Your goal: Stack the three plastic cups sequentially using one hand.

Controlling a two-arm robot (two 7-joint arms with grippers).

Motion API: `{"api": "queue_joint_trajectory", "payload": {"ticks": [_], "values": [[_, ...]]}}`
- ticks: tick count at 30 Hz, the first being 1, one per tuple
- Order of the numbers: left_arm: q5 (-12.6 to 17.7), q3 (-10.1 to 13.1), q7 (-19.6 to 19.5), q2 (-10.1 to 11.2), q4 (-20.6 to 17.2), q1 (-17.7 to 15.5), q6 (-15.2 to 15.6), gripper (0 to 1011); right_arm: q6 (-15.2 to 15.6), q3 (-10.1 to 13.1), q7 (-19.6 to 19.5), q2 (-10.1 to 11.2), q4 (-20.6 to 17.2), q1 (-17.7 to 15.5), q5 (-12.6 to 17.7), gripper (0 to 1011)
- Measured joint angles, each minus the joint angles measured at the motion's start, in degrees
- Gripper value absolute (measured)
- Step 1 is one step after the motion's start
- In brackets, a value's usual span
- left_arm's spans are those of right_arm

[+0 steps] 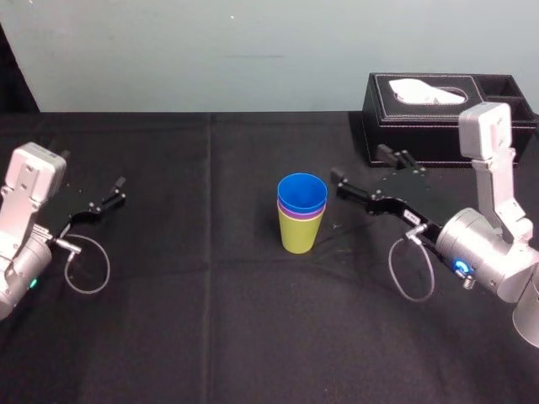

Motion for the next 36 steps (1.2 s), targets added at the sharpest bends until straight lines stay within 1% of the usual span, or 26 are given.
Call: {"api": "queue_joint_trajectory", "payload": {"ticks": [3, 4, 5, 7, 9, 13, 16, 21, 36], "values": [[0.0, 0.0, 0.0, 0.0, 0.0, 0.0, 0.0, 1011, -0.8, 1.2, -2.8, -1.2, 0.8, -0.8, -1.4, 1003], [0.0, 0.0, 0.0, 0.0, 0.0, 0.0, 0.0, 1011, -0.8, 1.2, -2.8, -1.2, 0.8, -0.8, -1.4, 1003], [0.0, 0.0, 0.0, 0.0, 0.0, 0.0, 0.0, 1011, -1.2, 1.6, -4.2, -1.7, 1.4, -1.0, -2.3, 1003], [0.0, 0.0, 0.0, 0.0, 0.0, 0.0, 0.0, 1011, -1.5, 2.0, -5.6, -2.4, 2.3, -1.1, -3.5, 1003], [0.0, 0.0, 0.0, 0.0, 0.0, 0.0, 0.0, 1012, -1.7, 2.2, -6.5, -2.8, 3.0, -1.1, -4.3, 1003], [0.0, 0.0, 0.0, 0.0, 0.0, 0.0, 0.0, 1011, -2.7, 2.4, -8.9, -4.0, 5.2, -0.9, -7.2, 1003], [0.0, 0.0, 0.0, 0.0, 0.0, 0.0, 0.0, 1011, -3.2, 2.4, -9.7, -4.7, 6.5, -0.7, -8.5, 1003], [0.0, 0.0, 0.0, 0.0, 0.0, 0.0, 0.0, 1011, -3.7, 2.6, -9.7, -5.3, 7.6, -0.5, -9.3, 1003], [0.0, 0.0, 0.0, 0.0, 0.0, 0.0, 0.0, 1011, -3.6, 2.6, -9.7, -5.1, 7.2, -0.6, -9.2, 1003]]}}
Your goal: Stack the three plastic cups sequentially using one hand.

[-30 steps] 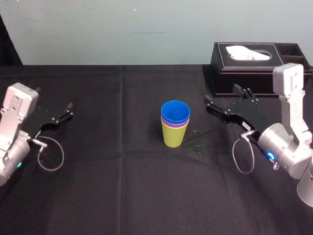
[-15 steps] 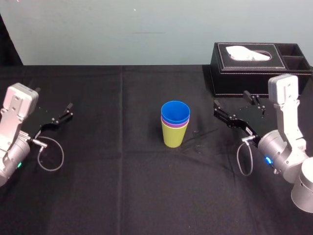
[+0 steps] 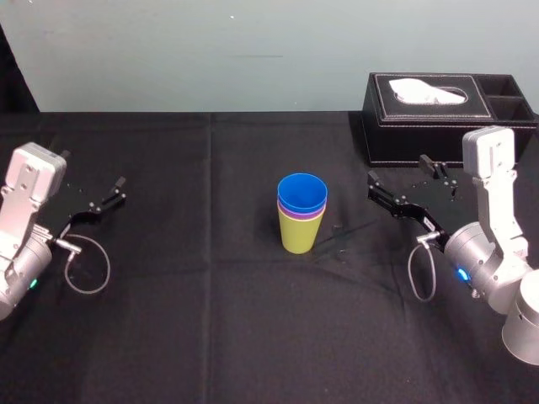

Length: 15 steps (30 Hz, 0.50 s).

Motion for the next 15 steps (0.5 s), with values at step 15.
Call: {"api": "queue_joint_trajectory", "payload": {"ticks": [15], "values": [[0.0, 0.0, 0.0, 0.0, 0.0, 0.0, 0.0, 1011, 0.1, -0.1, 0.0, 0.1, -0.1, -0.1, 0.1, 1003]]}}
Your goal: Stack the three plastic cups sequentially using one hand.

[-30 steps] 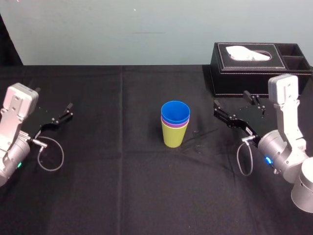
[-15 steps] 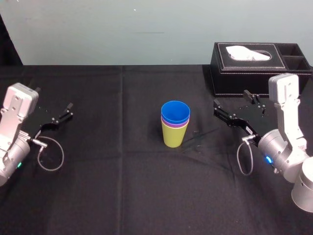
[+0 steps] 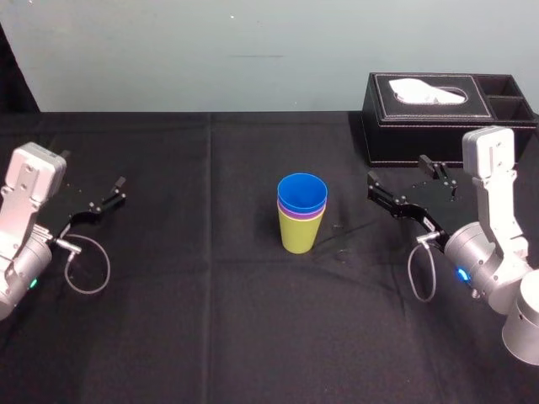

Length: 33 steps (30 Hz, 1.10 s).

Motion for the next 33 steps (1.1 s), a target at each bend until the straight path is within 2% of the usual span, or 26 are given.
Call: {"api": "queue_joint_trajectory", "payload": {"ticks": [33], "values": [[0.0, 0.0, 0.0, 0.0, 0.0, 0.0, 0.0, 1012, 0.0, 0.0, 0.0, 0.0, -0.1, 0.0, 0.0, 1003]]}}
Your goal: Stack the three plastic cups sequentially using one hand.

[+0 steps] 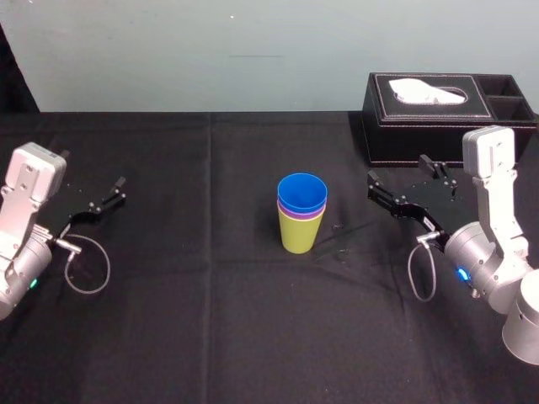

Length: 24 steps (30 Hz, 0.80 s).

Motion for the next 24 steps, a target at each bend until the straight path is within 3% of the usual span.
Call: {"api": "queue_joint_trajectory", "payload": {"ticks": [24], "values": [[0.0, 0.0, 0.0, 0.0, 0.0, 0.0, 0.0, 1012, 0.0, 0.0, 0.0, 0.0, 0.0, 0.0, 0.0, 1003]]}}
